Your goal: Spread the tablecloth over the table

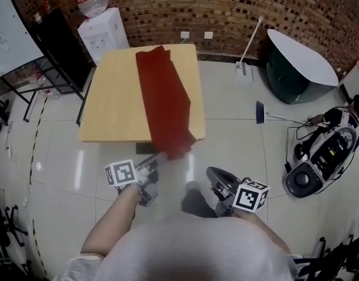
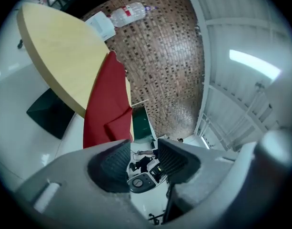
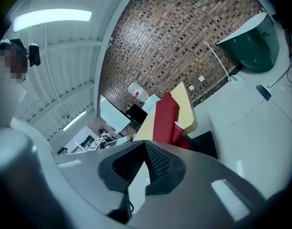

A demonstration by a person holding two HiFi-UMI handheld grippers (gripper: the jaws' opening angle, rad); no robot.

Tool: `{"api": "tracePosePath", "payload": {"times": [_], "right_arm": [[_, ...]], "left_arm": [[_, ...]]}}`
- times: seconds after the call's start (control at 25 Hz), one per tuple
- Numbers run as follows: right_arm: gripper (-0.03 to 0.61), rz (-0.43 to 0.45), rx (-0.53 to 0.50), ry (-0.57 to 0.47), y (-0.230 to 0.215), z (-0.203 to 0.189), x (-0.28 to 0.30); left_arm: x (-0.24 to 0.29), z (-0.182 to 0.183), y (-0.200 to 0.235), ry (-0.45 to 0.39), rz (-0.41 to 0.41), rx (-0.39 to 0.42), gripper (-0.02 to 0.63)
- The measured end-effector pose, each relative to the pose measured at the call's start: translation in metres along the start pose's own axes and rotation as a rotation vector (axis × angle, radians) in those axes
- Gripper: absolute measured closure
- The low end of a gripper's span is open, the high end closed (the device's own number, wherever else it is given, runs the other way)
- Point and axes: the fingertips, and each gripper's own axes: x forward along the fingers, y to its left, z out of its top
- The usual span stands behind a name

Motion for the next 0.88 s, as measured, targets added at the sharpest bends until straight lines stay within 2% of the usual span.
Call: {"api": "tracePosePath", "payload": {"times": [0.16,0.44,0.68,0.88], "right_arm": [[0.581,-0.015,0.020,0.035,-0.041,0.023,0.031],[0.537,-0.002,0.151,0.120,-0.099,0.019,0.082],[0.531,0.001,0.165,0.184,-0.105,0.009,0.097],[0.531,-0.025,0.168,0.204,-0.114,0.005,0.098]], "left_arm": [[0.034,0.009,0.032,0.002,0.032,-0.082,0.442],[0.067,0.010,0.066,0.014,0.063,-0.092,0.442],[0.075,0.016,0.077,-0.022,0.019,-0.186,0.440],[0.082,0.013,0.083,-0.022,0.003,-0.206,0.442]]}}
